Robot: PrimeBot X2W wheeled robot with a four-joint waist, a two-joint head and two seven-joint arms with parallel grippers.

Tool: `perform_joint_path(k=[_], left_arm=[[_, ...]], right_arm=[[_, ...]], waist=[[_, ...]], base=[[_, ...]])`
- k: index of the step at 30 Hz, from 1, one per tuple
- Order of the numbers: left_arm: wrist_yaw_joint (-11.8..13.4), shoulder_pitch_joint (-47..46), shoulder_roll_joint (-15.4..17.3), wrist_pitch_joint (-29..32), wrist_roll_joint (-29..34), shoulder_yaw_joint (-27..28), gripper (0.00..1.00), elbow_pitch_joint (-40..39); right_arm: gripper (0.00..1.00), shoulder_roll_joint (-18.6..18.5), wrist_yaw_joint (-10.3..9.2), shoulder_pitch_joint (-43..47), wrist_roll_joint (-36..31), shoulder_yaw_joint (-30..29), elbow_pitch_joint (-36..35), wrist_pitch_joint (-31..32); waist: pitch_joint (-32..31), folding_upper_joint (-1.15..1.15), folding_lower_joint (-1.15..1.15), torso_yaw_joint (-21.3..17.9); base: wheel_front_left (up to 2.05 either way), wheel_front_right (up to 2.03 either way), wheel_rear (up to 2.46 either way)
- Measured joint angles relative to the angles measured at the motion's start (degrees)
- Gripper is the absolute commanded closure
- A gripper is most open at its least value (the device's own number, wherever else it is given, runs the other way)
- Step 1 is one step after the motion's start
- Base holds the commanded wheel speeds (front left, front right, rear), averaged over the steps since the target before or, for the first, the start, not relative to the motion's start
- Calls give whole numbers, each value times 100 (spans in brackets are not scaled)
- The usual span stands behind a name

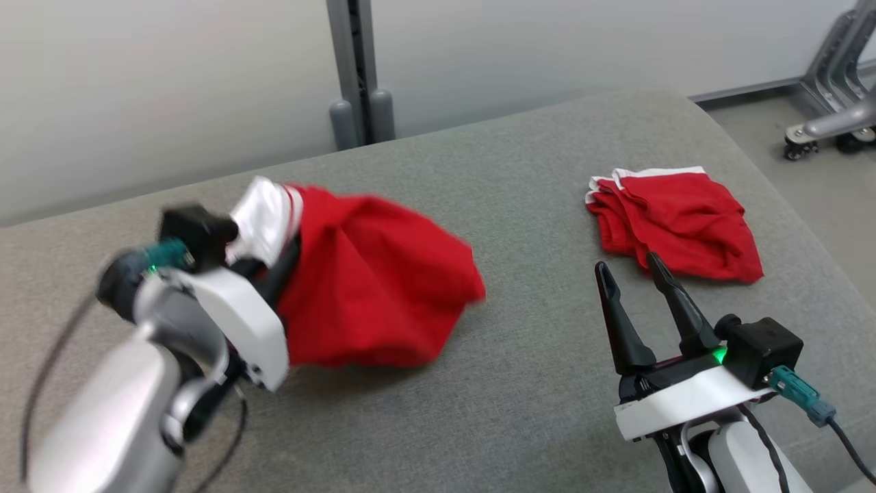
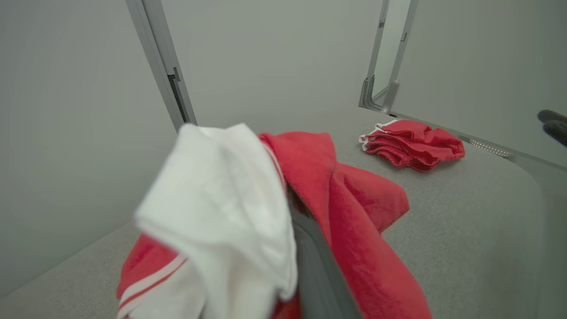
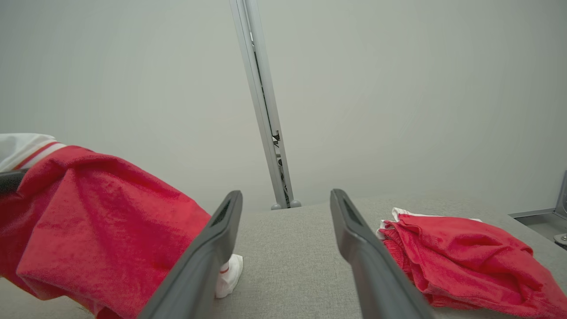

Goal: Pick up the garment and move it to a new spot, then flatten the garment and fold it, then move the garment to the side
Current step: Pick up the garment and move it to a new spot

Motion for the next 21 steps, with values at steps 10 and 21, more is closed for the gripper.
perform_joint_path(k=[10, 21], left_arm=[[-138, 503, -653, -1007, 268, -572, 100, 1218], [-326, 367, -1012, -1505, 301, -798, 0, 2014]], right_arm=[[0, 32, 0, 0, -25, 22, 20, 0], [0, 54, 0, 10, -31, 67, 158, 0]], waist=[[120, 0, 0, -145], [63, 0, 0, 61]], base=[[0, 0, 0], [0, 0, 0]])
